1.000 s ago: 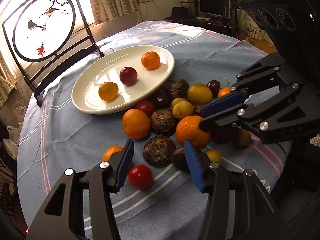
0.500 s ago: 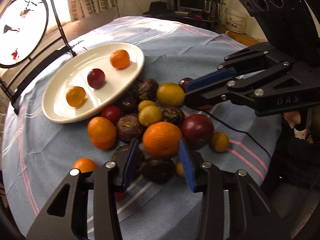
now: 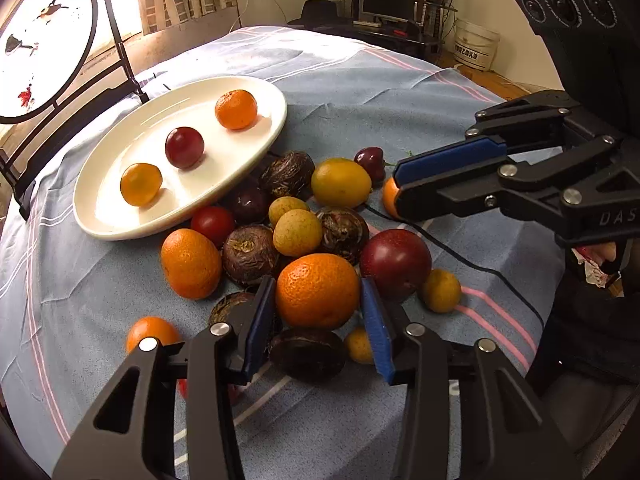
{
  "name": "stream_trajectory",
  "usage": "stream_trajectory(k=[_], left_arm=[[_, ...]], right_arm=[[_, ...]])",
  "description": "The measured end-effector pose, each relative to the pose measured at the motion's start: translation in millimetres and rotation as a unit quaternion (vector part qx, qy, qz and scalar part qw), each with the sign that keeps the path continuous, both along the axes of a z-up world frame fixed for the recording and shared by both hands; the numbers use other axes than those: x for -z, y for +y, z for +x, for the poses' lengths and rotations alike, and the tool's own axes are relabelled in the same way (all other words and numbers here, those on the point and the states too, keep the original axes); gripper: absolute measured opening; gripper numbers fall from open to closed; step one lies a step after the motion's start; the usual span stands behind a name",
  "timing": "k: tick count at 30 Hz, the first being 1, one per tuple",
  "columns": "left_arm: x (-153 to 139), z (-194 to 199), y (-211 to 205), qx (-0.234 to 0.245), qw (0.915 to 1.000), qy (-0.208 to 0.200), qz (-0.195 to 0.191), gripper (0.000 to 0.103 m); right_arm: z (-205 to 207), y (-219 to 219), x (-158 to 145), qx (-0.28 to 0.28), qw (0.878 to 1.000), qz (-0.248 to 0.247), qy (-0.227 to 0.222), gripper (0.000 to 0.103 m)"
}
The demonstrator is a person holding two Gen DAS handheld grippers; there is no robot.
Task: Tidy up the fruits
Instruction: 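Grasp a large orange from the pile with the right gripper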
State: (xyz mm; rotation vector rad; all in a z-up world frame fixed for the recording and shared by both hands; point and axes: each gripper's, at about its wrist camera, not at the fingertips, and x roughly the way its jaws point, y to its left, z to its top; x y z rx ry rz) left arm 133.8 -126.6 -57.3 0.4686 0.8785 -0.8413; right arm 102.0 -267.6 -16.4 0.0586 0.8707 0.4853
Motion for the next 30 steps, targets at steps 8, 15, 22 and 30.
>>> stream_trajectory(k=[8, 15, 22, 30], left_arm=[[0, -3, 8, 0.007, 1.0000, 0.003, -0.001, 0.041], [1, -3, 9, 0.013, 0.9999, 0.000, -0.004, 0.043], [2, -3, 16, 0.026, 0.9993, 0.014, -0.023, 0.045], [7, 0, 2, 0.030, 0.9993, 0.014, -0.016, 0.049]], right_arm=[[9, 36, 2, -0.064, 0.997, -0.043, 0.008, 0.069], [27, 65, 1, -0.127, 0.986, -0.085, 0.059, 0.047], [48, 66, 10, -0.171, 0.975, -0.061, 0.128, 0.043], [58, 66, 22, -0.178, 0.969, -0.092, 0.147, 0.036]])
